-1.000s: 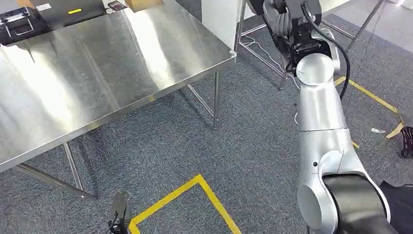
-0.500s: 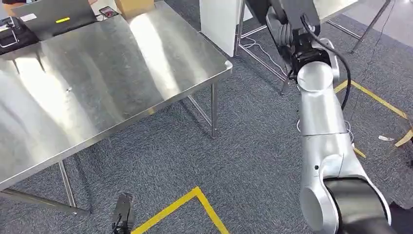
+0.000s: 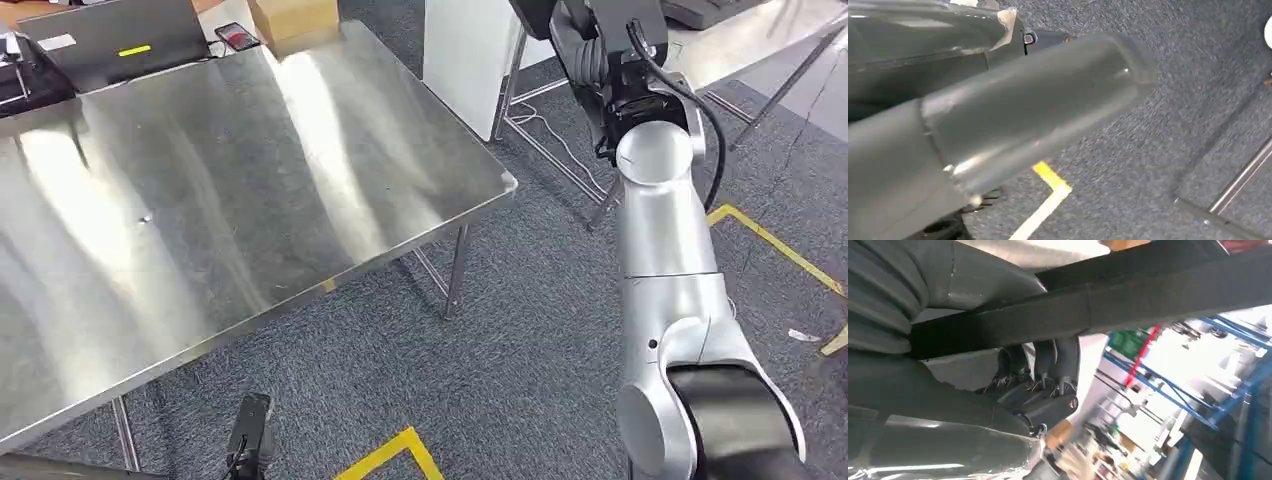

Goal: Take the parts from the cabinet and place them on the table.

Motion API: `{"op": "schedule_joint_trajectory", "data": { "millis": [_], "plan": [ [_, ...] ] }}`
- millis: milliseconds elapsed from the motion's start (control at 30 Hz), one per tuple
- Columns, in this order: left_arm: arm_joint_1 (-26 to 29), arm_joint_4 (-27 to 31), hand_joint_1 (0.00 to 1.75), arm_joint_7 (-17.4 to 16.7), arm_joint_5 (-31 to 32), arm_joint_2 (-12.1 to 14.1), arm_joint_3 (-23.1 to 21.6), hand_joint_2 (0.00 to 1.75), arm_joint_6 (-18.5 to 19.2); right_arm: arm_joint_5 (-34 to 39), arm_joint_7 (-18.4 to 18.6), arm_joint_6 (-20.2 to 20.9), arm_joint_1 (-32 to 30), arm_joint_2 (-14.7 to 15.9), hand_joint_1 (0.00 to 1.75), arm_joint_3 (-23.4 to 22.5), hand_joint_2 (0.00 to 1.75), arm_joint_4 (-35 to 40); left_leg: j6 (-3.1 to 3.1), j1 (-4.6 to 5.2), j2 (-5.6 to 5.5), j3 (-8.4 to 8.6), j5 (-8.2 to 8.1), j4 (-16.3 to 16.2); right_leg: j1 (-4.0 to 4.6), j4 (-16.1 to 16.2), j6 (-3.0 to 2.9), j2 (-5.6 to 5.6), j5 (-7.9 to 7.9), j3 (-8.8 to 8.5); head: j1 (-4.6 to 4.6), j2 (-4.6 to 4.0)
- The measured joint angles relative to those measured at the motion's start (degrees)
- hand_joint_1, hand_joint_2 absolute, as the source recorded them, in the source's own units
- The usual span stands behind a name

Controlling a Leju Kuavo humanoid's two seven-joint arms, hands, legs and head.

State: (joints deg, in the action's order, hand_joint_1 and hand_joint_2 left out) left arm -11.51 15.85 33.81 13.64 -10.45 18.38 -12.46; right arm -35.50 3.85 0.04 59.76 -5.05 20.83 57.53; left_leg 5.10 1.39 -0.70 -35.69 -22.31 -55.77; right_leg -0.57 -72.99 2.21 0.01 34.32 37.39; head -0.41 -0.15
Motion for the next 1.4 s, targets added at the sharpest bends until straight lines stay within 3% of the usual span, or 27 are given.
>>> {"op": "schedule_joint_trajectory", "data": {
  "millis": [67, 100, 167, 200, 233, 267, 333, 400, 467, 500, 567, 600, 633, 667, 700, 733, 767, 800, 867, 900, 967, 1033, 1100, 1200, 1233, 1300, 1400],
  "plan": [
    [0.14, 0.0, 0.0, 0.0, 0.0, -0.15, 0.0, 0.0, 0.02, -0.02, 0.07, 0.0, -0.25, 0.26, 1.75, 0.0, 1.75, -0.02, 0.43, 0.62, -0.94, 1.87, -1.64, 0.01, 1.02, 1.29, -1.05, 0.03, 2.48, 3.24, 0.07, 0.0],
    [0.23, 0.0, 0.0, 0.0, 0.0, -0.2, 0.0, 0.0, 0.07, -0.02, 0.13, 0.0, -0.25, 0.31, 1.75, 0.0, 1.75, -0.02, 0.55, 1.0, -1.31, 2.68, -2.3, 0.07, 1.67, 3.81, -1.31, 0.03, 1.97, 3.6, 0.04, 0.0],
    [0.53, -0.04, 0.0, 0.0, 0.0, -0.37, 0.02, 0.0, 0.07, -0.02, 0.18, 0.02, -0.34, 0.5, 1.75, 0.0, 1.75, -0.06, 0.9, 1.96, -1.79, 4.7, -4.06, 0.11, 3.21, 13.75, -2.27, 1.04, -5.9, 3.25, 0.04, 0.0],
    [0.93, -0.29, 0.0, -0.04, 0.0, -1.03, 0.02, 0.0, 0.11, -0.02, 0.17, 0.02, -0.75, 0.52, 1.75, 0.02, 1.75, -0.11, 1.14, 1.49, -1.96, 5.24, -4.86, 0.05, 2.83, 17.43, -2.28, 1.49, -13.83, 2.56, -0.83, 0.0],
    [0.91, -0.37, 0.0, -0.07, -0.09, -0.89, 0.04, 0.0, 0.0, -0.02, 0.26, 0.02, -1.19, 0.52, 1.75, 0.02, 1.75, -0.15, 0.51, 1.21, -2.28, 5.79, -5.45, 0.05, 3.02, 19.24, -1.82, 1.62, -16.31, 1.52, -1.22, 0.0],
    [1.04, -0.48, 0.0, -0.15, -0.04, -1.2, 0.04, 0.0, 0.2, -0.02, 0.48, 0.13, -1.36, 0.24, 1.75, 0.15, 1.75, -0.18, -0.2, -0.13, -2.68, 5.6, -5.39, 0.66, 3.08, 19.01, -2.9, 1.74, -16.04, 0.39, -0.9, -0.02],
    [0.93, -0.44, 0.0, 0.11, -0.09, -1.68, 0.02, 0.0, 0.94, -0.17, 0.66, 0.04, -0.34, 0.24, 1.75, 0.04, 1.75, 0.31, -0.49, -0.42, -2.49, 6.53, -5.25, 0.95, 3.49, 21.69, -3.79, 1.45, -15.81, -1.54, -0.39, 0.0],
    [0.64, -0.28, 0.0, 0.68, -0.22, -1.64, -0.04, 0.0, 1.07, -0.33, 0.61, -0.02, -0.32, 0.2, 1.75, 0.15, 1.75, 0.76, -0.29, 0.43, -2.23, 5.81, -3.8, -1.88, 2.29, 25.93, -3.6, 0.75, -15.96, -5.78, -0.24, 0.0],
    [1.34, -0.57, 0.0, 0.87, -0.46, -1.33, -0.02, 0.0, 1.36, -0.94, 0.96, -0.04, -2.65, 0.59, 1.75, 0.44, 1.75, -0.22, -0.56, 0.13, -0.84, 3.97, -5.73, -9.01, 1.46, 30.18, -3.66, -0.29, -15.86, -11.29, -0.5, 0.0],
    [1.84, -0.72, 0.0, 0.9, -0.52, -1.0, 0.0, 0.0, 1.66, -1.42, 1.64, 0.11, -3.8, 0.68, 1.75, 0.59, 1.75, -0.77, -1.62, -0.3, -0.73, 2.48, -8.25, -11.46, 0.85, 31.65, -3.75, -0.6, -15.71, -13.45, -0.5, 0.0],
    [2.79, -0.87, 0.0, 1.18, -0.24, -0.57, -0.09, 0.0, 1.9, -2.49, 2.69, 0.17, -4.53, 0.76, 1.75, 0.7, 1.75, -1.29, -4.38, -1.54, -0.51, -0.77, -12.17, -11.79, -0.82, 32.72, -2.52, -0.89, -14.84, -15.31, -0.48, 0.0],
    [3.21, -0.87, 0.0, 1.22, -0.04, -0.44, -0.22, 0.0, 2.1, -2.58, 2.71, 0.15, -4.21, 0.76, 1.75, 0.68, 1.75, -1.29, -5.75, -2.64, -0.12, -1.71, -10.77, -9.35, -1.8, 32.46, -1.47, -0.93, -14.14, -15.45, -0.53, 0.0],
    [3.59, -0.9, 0.0, 1.33, 0.06, -0.68, -0.44, 0.0, 2.18, -2.67, 2.71, 0.13, -3.72, 0.74, 1.75, 0.72, 1.75, -1.29, -7.14, -3.87, 0.52, -1.75, -7.36, -5.66, -2.76, 31.91, -0.55, -0.97, -13.51, -15.43, -0.48, 0.0],
    [4.2, -0.96, 0.0, 1.6, 0.44, -0.81, -0.96, 0.0, 2.23, -2.75, 2.71, 0.13, -3.4, 0.72, 1.75, 0.92, 1.75, -1.31, -8.99, -5.49, 1.79, -0.89, -0.52, 0.49, -3.73, 30.71, 0.71, -1.04, -12.34, -15.37, -0.55, 0.0],
    [4.74, -1.12, 0.0, 1.88, 0.79, -1.09, -1.42, 0.0, 2.34, -2.78, 2.67, 0.13, -3.42, 0.72, 1.75, 1.07, 1.75, -1.38, -10.33, -6.73, 3.67, -0.36, 5.6, 5.07, -2.54, 28.94, 1.87, -1.05, -11.09, -15.26, -0.68, 0.0],
    [4.96, -1.18, 0.0, 2.73, 1.25, -1.31, -1.92, 0.0, 2.38, -2.84, 2.71, 0.09, -3.85, 0.89, 1.75, 1.14, 1.75, -1.51, -10.07, -7.5, 5.6, -1.13, 5.17, 6.95, -3.67, 26.36, 2.42, -1.34, -9.41, -14.63, -1.07, 0.0],
    [4.97, -1.31, 0.0, 2.36, 1.38, -1.66, -2.36, 0.0, 2.56, -2.95, 2.71, -0.02, -3.85, 1.07, 1.75, 1.16, 1.75, -1.62, -9.16, -6.28, 6.4, -1.41, 4.38, 3.2, -3.08, 24.71, 3.18, -1.39, -8.05, -13.15, -0.63, 0.0],
    [5.36, -1.25, 0.0, 1.99, 1.46, -1.77, -2.69, 0.0, 2.6, -3.1, 2.86, -0.04, -3.91, 1.07, 1.75, 1.16, 1.75, -1.57, -8.0, -6.02, 5.38, -2.69, 3.49, 1.09, -3.94, 23.77, 4.52, -2.16, -6.59, -13.45, -0.5, 0.0],
    [5.83, -1.18, 0.0, 1.84, 2.05, -1.42, -3.32, 0.0, 2.62, -3.17, 2.73, -0.24, -2.98, 0.78, 1.75, 1.2, 1.75, -0.88, -6.5, -5.74, 4.66, -3.4, 3.14, 0.0, -4.38, 23.97, 5.74, -2.82, -6.08, -13.53, -0.07, 0.0],
    [5.99, -1.2, 0.0, 1.77, 2.23, -1.62, -3.72, 0.0, 2.62, -3.19, 2.75, -0.28, -2.3, 1.2, 1.75, 1.25, 1.75, -0.72, -5.79, -5.85, 4.36, -3.6, 3.44, 0.45, -4.54, 22.52, 5.39, -2.28, -5.21, -13.21, 0.76, 0.0],
    [5.92, -1.2, 0.0, 1.38, 2.34, -1.84, -4.26, 0.0, 2.71, -3.17, 2.67, -0.37, -1.6, 1.63, 1.75, 1.33, 1.75, -0.35, -4.61, -5.57, 3.62, -4.21, 3.81, 0.46, -3.86, 13.16, 3.4, -0.93, 0.1, -8.27, 1.01, 0.0],
    [5.82, -1.2, 0.0, 0.92, 2.3, -1.84, -4.26, 0.0, 2.71, -3.19, 2.73, -0.48, -2.19, 2.51, 1.75, 1.42, 1.75, -0.33, -4.12, -5.1, 2.46, -4.59, 4.11, 0.45, -2.76, 3.16, 2.84, -0.19, 4.13, -3.18, 1.29, 0.0],
    [5.49, -1.2, 0.0, 0.48, 2.14, -1.57, -4.22, 0.0, 2.71, -3.23, 3.12, -0.63, -3.39, 3.19, 1.75, 1.4, 1.75, -0.22, -4.11, -4.67, 1.63, -4.84, 4.56, 0.39, -2.54, 2.1, 3.11, -0.11, 3.54, -2.54, 1.25, 0.0],
    [4.16, -1.18, 0.0, 0.17, 1.81, -1.16, -4.02, 0.0, 2.71, -2.97, 3.02, -1.31, -3.99, 3.67, 1.75, 1.16, 1.75, 1.23, -5.29, -4.71, 1.23, -6.47, 5.32, -1.09, -2.71, 15.76, 3.98, -0.58, -2.37, -8.22, 1.22, 0.0],
    [3.67, -1.16, 0.0, 0.04, 1.77, -0.39, -3.85, 0.0, 2.71, -2.84, 2.86, -1.79, -4.21, 3.8, 1.75, 1.11, 1.75, 1.62, -6.04, -4.04, 0.94, -6.69, 5.44, -1.55, -2.41, 14.38, 3.72, -1.11, -3.06, -6.06, 1.2, 0.0],
    [3.04, -0.87, 0.0, 0.0, 1.66, 0.02, -3.65, 0.0, 2.69, -2.73, 2.64, -2.23, -4.77, 3.98, 1.75, 0.81, 1.75, 2.8, -6.85, -4.03, 1.09, -6.36, 5.19, -1.58, -2.15, 14.03, 1.36, -1.03, -3.8, -5.8, 1.07, 0.0],
    [2.19, -0.87, 0.0, -0.09, 1.33, 0.37, -3.28, 0.0, 2.71, -2.73, 2.67, -2.47, -5.21, 4.26, 1.75, 0.57, 1.75, 3.08, -7.37, -4.61, 1.42, -6.25, 5.07, -0.98, -2.39, 13.99, -0.38, -0.73, -5.22, -6.23, 0.63, 0.0]
  ]
}}
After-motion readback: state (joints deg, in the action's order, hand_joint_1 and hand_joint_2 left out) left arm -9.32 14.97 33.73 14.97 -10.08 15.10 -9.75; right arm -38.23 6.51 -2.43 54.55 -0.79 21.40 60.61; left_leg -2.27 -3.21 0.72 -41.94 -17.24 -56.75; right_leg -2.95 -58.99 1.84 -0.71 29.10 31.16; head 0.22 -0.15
